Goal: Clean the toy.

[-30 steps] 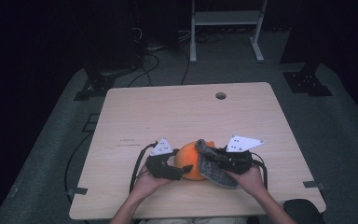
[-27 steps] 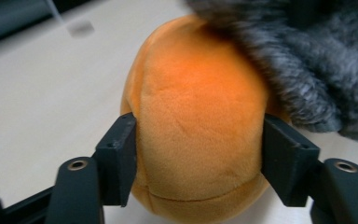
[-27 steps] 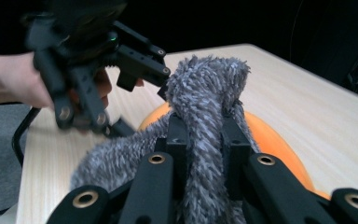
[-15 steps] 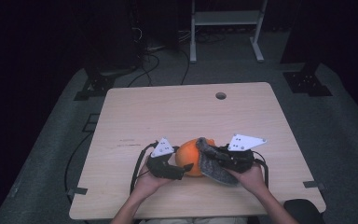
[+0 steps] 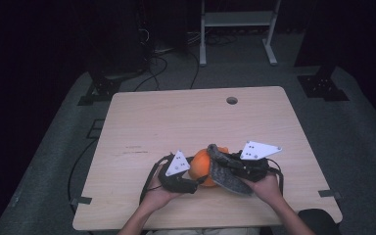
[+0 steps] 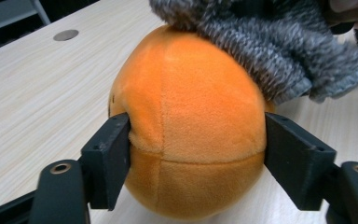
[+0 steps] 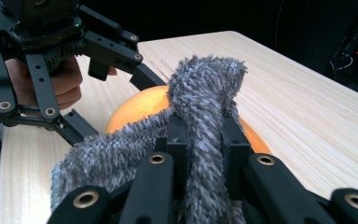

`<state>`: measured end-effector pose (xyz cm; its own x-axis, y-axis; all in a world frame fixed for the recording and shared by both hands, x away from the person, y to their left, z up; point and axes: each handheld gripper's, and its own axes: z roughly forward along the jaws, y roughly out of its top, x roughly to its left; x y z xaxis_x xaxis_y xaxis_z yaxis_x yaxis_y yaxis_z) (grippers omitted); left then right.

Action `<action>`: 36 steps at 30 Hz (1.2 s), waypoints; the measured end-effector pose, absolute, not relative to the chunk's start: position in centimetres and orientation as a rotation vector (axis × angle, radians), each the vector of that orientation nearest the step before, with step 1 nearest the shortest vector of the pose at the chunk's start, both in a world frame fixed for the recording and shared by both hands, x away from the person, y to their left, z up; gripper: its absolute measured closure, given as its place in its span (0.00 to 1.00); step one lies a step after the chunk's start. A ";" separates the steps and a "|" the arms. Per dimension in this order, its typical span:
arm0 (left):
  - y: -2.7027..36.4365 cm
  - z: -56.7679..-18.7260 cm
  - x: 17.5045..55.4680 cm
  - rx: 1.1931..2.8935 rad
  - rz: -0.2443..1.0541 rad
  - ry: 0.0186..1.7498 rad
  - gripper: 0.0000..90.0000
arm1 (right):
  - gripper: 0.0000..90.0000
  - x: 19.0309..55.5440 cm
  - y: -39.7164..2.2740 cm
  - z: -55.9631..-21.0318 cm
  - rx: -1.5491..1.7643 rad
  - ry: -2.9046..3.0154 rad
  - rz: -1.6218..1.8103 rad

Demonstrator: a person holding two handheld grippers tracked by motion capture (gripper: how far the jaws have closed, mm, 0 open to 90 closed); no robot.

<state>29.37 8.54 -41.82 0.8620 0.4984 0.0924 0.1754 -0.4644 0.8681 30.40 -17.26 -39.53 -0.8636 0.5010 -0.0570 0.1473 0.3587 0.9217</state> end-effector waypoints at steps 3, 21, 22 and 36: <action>7.7 -41.8 28.6 2.086 0.494 0.412 0.35 | 0.86 29.5 -16.2 -39.2 0.491 2.328 1.551; 8.8 -42.0 29.3 2.064 0.387 0.464 0.38 | 0.86 30.3 -16.6 -39.3 0.514 2.369 1.560; 8.9 -42.0 29.3 2.064 0.390 0.462 0.39 | 0.86 30.5 -16.8 -39.3 0.522 2.367 1.561; 9.6 -42.3 29.9 2.076 0.338 0.492 0.33 | 0.86 31.2 -17.5 -39.5 0.579 2.378 1.529</action>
